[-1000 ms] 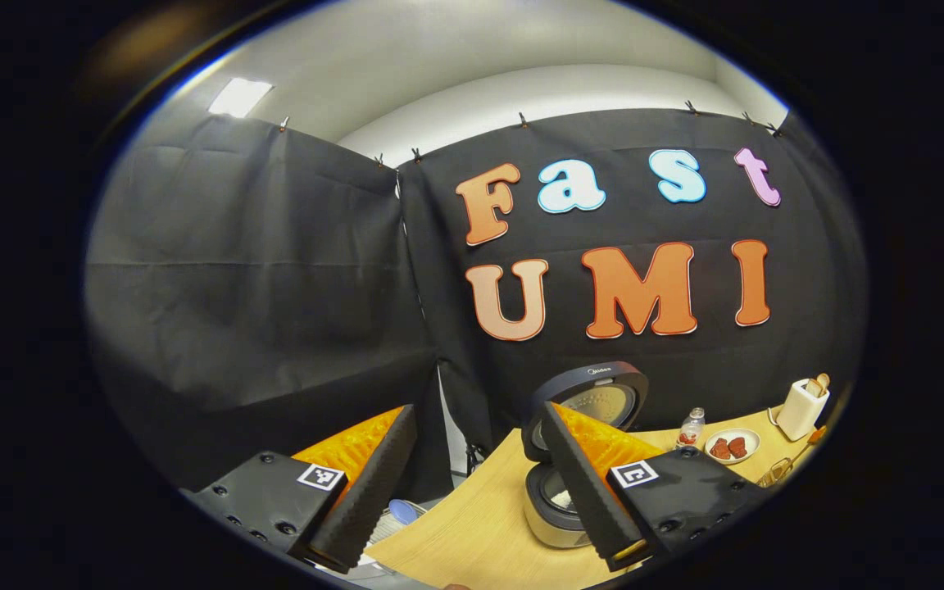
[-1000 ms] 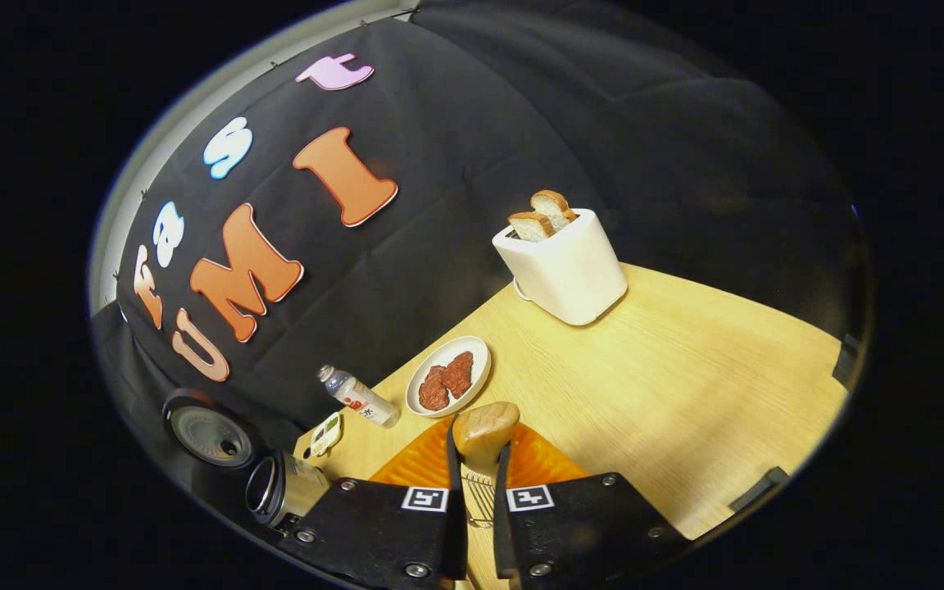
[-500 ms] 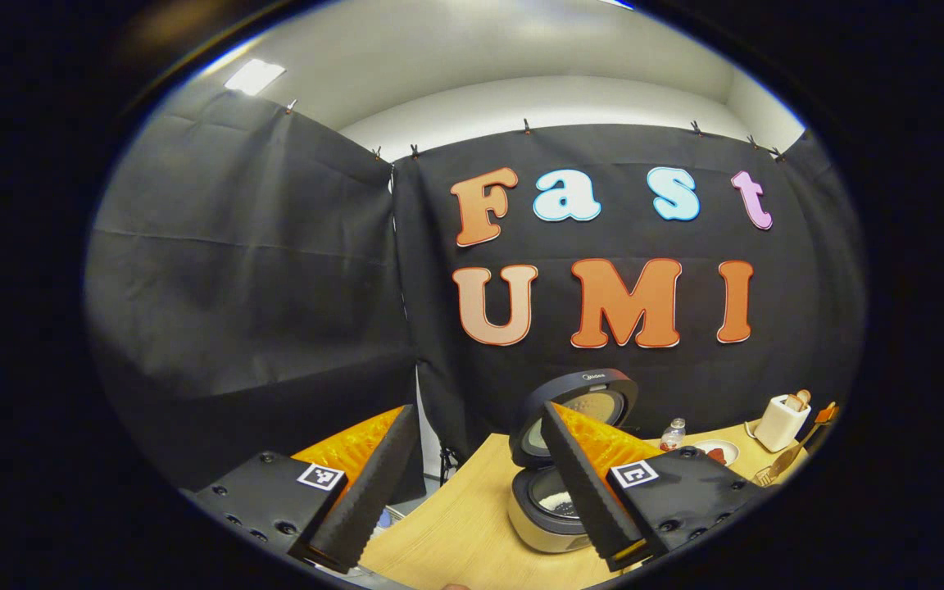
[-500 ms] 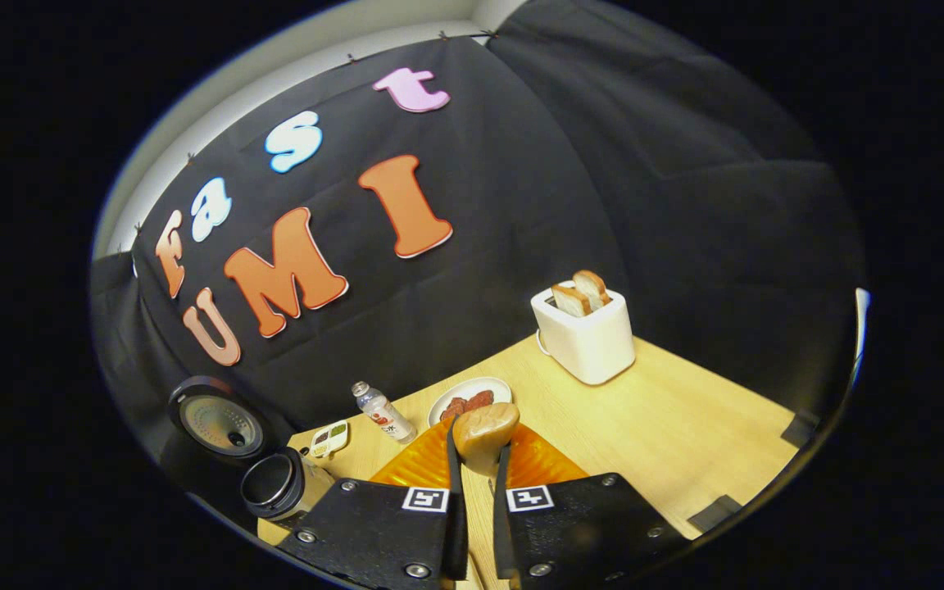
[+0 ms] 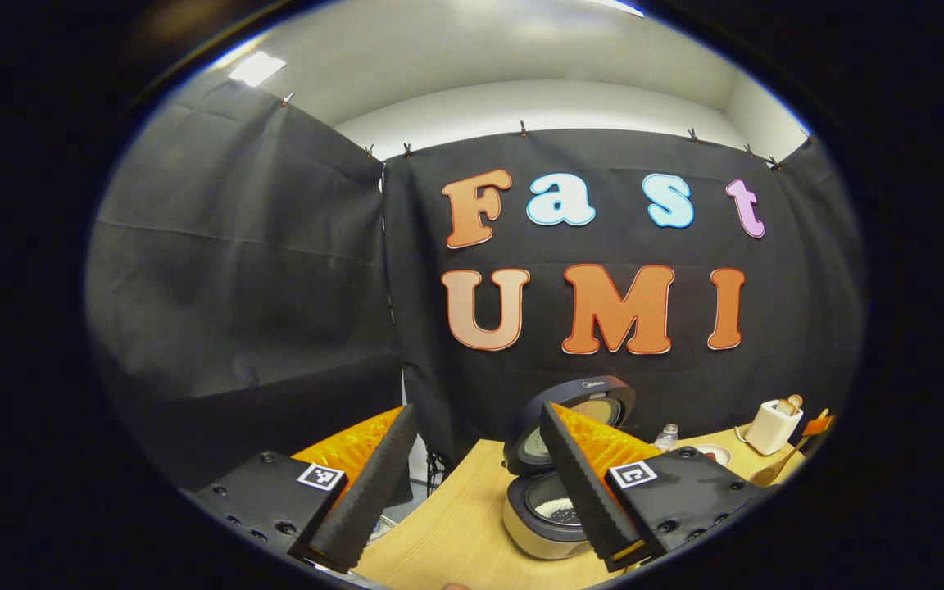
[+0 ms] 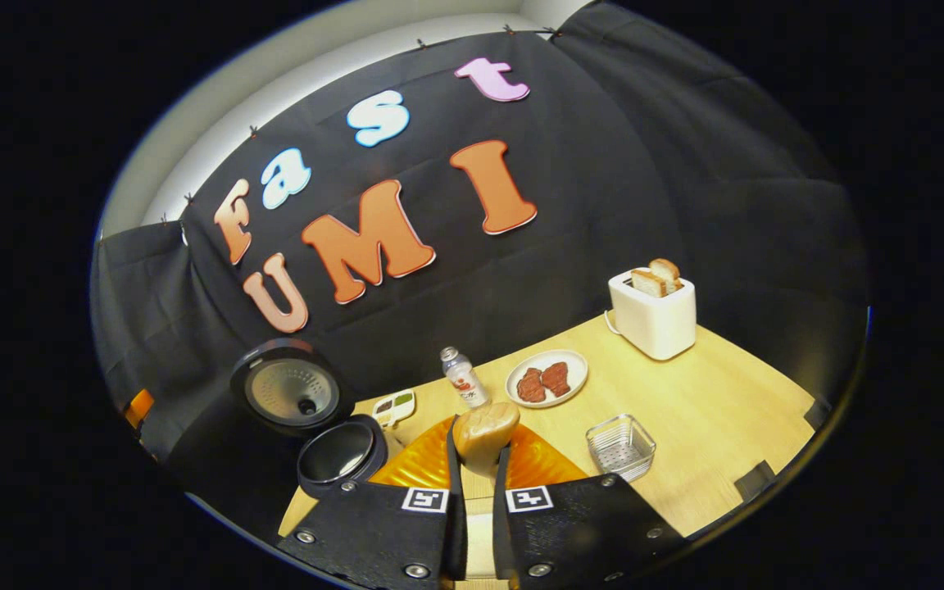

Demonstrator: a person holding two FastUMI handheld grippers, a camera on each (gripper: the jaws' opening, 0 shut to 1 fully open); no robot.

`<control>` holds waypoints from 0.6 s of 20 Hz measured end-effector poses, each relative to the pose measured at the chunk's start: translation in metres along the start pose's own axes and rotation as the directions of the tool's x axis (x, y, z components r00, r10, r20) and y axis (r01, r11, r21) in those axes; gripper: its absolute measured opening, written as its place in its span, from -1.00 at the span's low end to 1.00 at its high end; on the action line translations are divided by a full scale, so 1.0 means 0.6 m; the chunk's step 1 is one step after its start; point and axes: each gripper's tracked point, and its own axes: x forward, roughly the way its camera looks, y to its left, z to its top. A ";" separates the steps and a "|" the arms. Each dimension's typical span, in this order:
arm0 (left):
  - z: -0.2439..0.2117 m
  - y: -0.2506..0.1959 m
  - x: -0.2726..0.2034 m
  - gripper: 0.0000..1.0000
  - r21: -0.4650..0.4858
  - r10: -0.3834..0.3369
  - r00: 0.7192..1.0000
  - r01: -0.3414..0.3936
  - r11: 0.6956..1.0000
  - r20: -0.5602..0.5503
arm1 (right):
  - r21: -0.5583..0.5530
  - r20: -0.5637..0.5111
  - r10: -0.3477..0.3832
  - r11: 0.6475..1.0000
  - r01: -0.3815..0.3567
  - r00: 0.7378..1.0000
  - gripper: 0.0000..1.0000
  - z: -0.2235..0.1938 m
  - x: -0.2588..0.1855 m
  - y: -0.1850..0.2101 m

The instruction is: Close the left gripper, press the button to open the rice cooker; take a wooden spoon from the chopstick holder with the right hand, scoop a spoonful of rice and pour it into the rice cooker, then put the wooden spoon back into the chopstick holder.

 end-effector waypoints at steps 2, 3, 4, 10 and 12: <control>0.006 -0.003 0.005 1.00 0.000 -0.021 1.000 0.021 1.000 0.007 | -0.021 -0.033 -0.002 1.000 0.002 0.999 -0.77 -0.038 -0.003 0.016; 0.006 -0.002 0.007 0.97 0.004 -0.030 1.000 0.030 1.000 -0.003 | -0.028 -0.050 -0.010 1.000 0.008 0.999 -0.77 -0.056 -0.003 0.021; 0.007 -0.001 0.011 0.94 0.010 -0.043 0.999 0.043 0.999 -0.014 | -0.032 -0.064 -0.025 0.999 0.023 0.998 -0.77 -0.073 -0.005 0.023; 0.031 0.012 0.014 1.00 0.054 -0.085 0.996 0.085 0.995 -0.008 | -0.141 -0.139 -0.091 0.987 0.072 0.986 -0.77 -0.164 0.006 0.023; 0.032 0.010 0.015 1.00 0.057 -0.095 0.995 0.095 0.994 -0.007 | -0.194 -0.141 -0.118 0.977 0.089 0.983 -0.77 -0.176 0.009 0.017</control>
